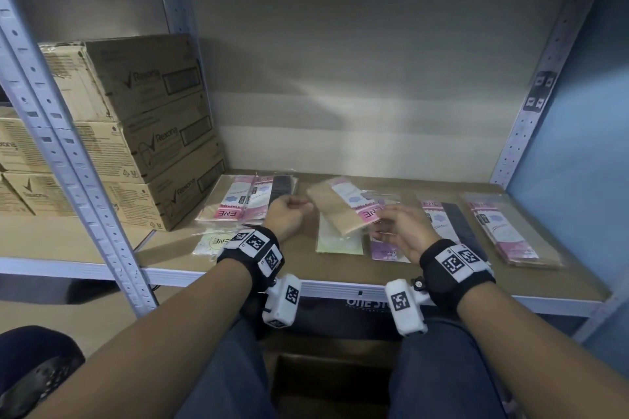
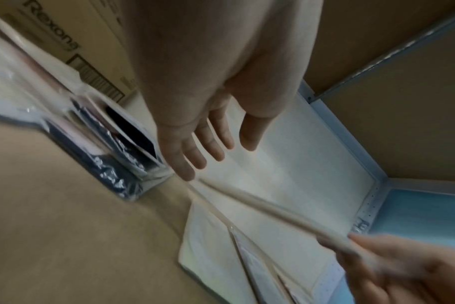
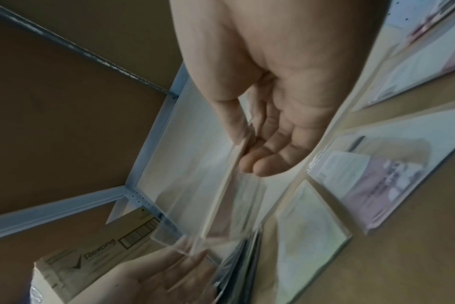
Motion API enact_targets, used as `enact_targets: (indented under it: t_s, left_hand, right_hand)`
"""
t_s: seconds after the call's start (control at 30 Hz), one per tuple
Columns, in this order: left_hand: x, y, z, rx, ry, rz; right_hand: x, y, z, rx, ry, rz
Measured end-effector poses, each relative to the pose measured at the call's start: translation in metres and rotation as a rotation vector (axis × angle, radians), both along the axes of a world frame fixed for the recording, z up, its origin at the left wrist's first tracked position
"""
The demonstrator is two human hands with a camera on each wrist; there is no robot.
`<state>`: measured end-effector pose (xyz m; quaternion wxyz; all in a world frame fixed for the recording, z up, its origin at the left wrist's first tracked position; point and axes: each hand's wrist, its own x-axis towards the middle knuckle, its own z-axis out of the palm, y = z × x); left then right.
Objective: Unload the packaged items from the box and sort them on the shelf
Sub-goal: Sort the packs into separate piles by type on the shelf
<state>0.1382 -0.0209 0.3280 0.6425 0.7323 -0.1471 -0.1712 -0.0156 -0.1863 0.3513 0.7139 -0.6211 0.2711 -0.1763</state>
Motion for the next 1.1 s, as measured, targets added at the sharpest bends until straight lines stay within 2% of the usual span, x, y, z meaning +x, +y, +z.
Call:
enact_targets:
  t_s: [0.13,0.27,0.43,0.5,0.67,0.8,0.93,1.1]
  left_hand:
    - [0.018,0.016,0.007,0.011,-0.046,0.095]
    - [0.029,0.026,0.008,0.037,-0.069,0.141]
    - [0.021,0.026,0.008,0.12,-0.07,-0.02]
    - [0.015,0.023,0.009,0.133,-0.021,-0.075]
    - [0.009,0.021,0.013,-0.039,0.215,-0.182]
    - [0.012,0.021,0.014,-0.188,0.29,-0.123]
    - [0.011,0.019,0.012,-0.342,0.34,-0.041]
    - [-0.005,0.009,0.01,-0.458,0.407,-0.041]
  right_hand:
    - [-0.01,-0.017,-0.002,-0.075,0.097,0.032]
    - [-0.018,-0.024,0.003,-0.064,0.109,0.039]
    - [-0.024,-0.022,0.008,-0.063,0.126,0.081]
    - [-0.024,-0.023,0.008,-0.06,0.121,0.077]
    - [-0.03,-0.025,0.009,-0.105,0.127,0.076]
    - [-0.032,-0.028,0.008,-0.063,0.052,0.052]
    - [-0.029,-0.028,0.007,0.058,-0.017,-0.093]
    - [-0.016,-0.015,0.003,0.017,0.021,-0.001]
